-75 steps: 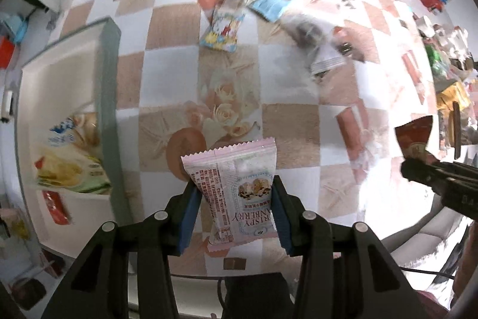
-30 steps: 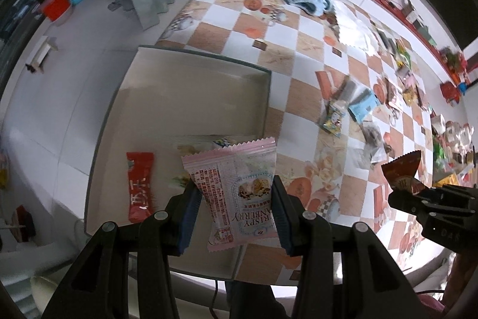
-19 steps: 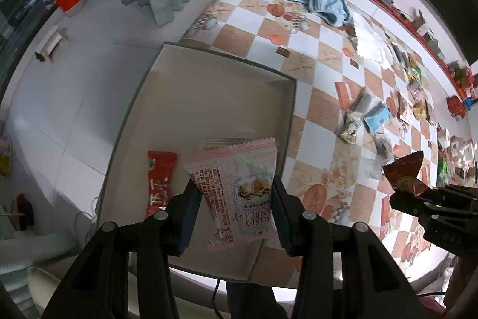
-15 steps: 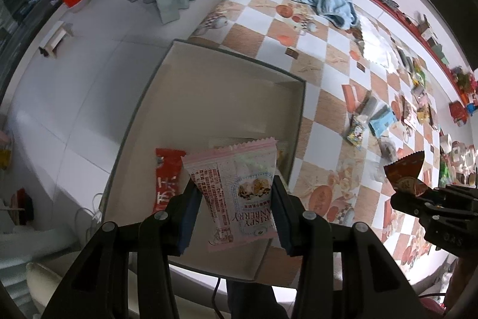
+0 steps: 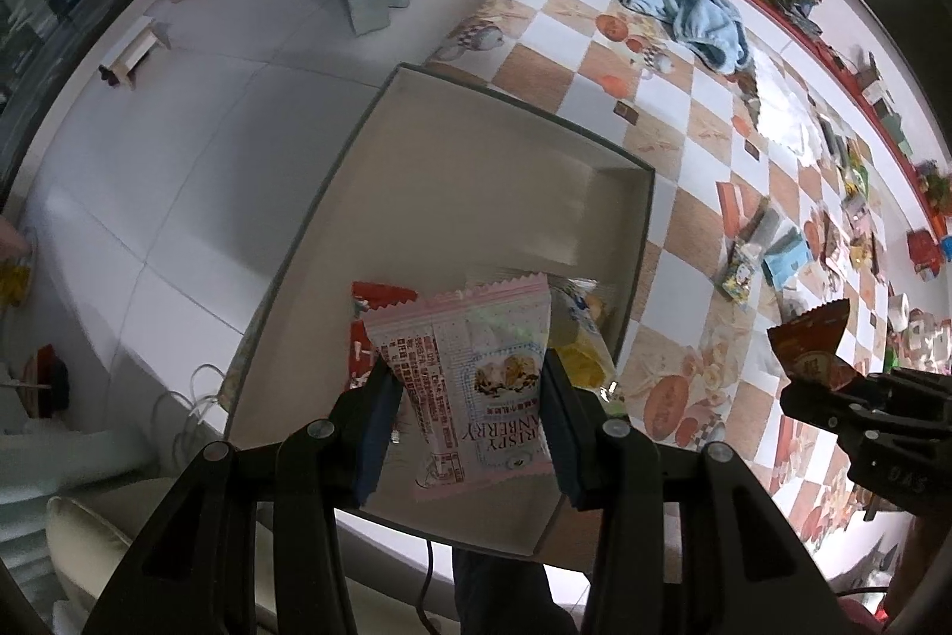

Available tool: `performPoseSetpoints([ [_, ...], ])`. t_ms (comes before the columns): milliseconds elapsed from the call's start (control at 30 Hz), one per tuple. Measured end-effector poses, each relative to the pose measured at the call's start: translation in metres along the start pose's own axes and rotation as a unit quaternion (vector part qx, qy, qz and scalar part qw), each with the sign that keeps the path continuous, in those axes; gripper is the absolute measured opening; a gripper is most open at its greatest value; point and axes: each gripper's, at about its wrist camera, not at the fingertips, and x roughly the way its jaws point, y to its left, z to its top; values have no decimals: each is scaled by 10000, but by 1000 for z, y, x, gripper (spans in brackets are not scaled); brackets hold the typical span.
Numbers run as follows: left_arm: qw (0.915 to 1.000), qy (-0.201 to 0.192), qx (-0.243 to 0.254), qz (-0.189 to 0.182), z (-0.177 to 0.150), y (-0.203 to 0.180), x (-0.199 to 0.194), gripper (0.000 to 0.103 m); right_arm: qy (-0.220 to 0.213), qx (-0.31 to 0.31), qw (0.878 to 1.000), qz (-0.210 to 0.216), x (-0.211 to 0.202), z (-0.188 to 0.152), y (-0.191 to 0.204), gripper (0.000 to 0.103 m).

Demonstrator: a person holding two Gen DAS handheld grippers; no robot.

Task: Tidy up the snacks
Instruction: 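Carry the pink cookie packet and red-orange candy over the beige tray, then open both tools to drop the cookie packet and candy into the tray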

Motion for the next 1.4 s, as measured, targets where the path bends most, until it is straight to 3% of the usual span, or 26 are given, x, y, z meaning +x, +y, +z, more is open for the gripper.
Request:
performPoseSetpoints([
  [500,9993,277,-58,243,-8,14,18,49,175,-454,9988,89,19,19,42,29],
  [1200,9975,582,-167,362,9,25,53,49,412,-541,9975,185,64,84,84,29],
  [1300,9976,549,-205,358,9,26,52,51,448,-531,9974,175,69,88,88,29],
  [1400,9977,548,-222,325,7,28,50,59,501,-485,9974,176,72,91,89,29],
])
